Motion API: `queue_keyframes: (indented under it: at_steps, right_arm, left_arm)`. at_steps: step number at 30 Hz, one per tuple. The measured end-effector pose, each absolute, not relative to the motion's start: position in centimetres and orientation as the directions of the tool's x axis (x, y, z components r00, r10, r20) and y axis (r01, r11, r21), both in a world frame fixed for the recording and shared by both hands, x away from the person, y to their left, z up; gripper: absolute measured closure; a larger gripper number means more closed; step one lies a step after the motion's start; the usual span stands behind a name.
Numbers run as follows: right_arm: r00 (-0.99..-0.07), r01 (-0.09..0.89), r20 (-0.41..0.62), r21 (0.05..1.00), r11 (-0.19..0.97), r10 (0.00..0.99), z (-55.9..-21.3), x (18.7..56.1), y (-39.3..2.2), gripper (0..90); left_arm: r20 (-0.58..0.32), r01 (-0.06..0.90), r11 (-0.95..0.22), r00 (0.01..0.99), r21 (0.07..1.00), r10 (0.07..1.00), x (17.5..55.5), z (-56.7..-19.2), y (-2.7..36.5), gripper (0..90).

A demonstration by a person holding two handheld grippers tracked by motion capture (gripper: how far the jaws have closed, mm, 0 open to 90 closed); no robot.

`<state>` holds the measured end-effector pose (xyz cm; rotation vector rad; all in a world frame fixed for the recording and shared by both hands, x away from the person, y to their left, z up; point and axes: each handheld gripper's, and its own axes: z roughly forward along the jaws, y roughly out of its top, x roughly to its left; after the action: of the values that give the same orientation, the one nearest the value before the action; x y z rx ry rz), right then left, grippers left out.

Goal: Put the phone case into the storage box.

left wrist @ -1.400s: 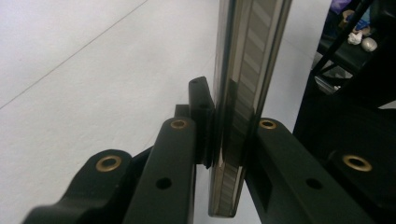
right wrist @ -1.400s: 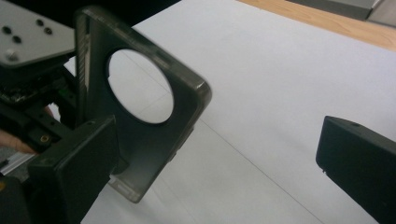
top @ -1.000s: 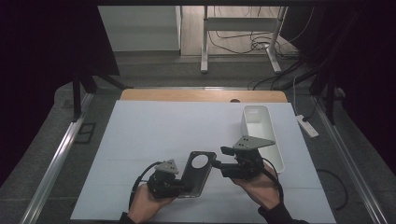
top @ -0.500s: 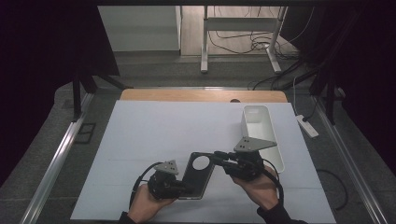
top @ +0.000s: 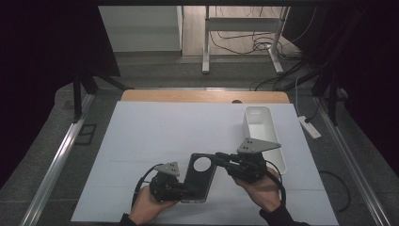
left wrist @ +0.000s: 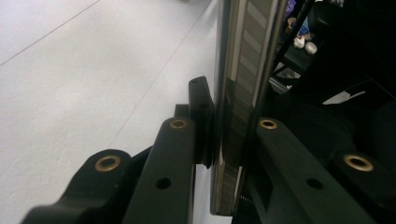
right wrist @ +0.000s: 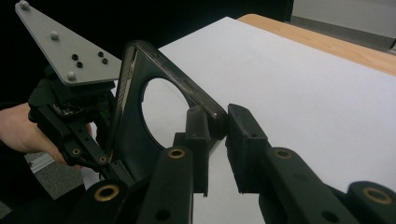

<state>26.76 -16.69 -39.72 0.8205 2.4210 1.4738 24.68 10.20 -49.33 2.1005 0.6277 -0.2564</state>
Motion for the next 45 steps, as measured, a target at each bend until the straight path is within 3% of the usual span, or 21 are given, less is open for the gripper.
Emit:
queue_keyframes:
  at_steps: [9,13,28,36,45]
  right_arm:
    - [-0.834,0.346,0.108,0.866,0.36,0.541,-39.6,26.5,-16.5,78.9]
    - [-0.834,0.342,0.104,0.869,0.358,0.542,-39.5,26.5,-16.5,78.9]
    - [-0.83,0.321,0.085,0.881,0.347,0.551,-39.0,26.5,-17.1,79.0]
    - [-0.821,0.31,0.063,0.884,0.35,0.567,-38.5,26.8,-18.0,79.0]
    - [-0.812,0.315,0.076,0.891,0.326,0.579,-38.0,27.5,-19.1,79.1]
  left_arm:
    - [-0.395,0.513,-0.459,0.857,0.726,0.331,24.6,-49.3,9.9,69.5]
    - [-0.384,0.509,-0.451,0.857,0.733,0.343,24.6,-49.2,10.0,55.3]
    - [-0.297,0.475,-0.443,0.86,0.76,0.414,24.4,-48.7,10.2,19.8]
    - [-0.287,0.475,-0.427,0.855,0.769,0.432,24.2,-47.8,11.0,8.2]
    - [-0.246,0.462,-0.417,0.845,0.783,0.474,23.8,-47.5,12.1,3.2]
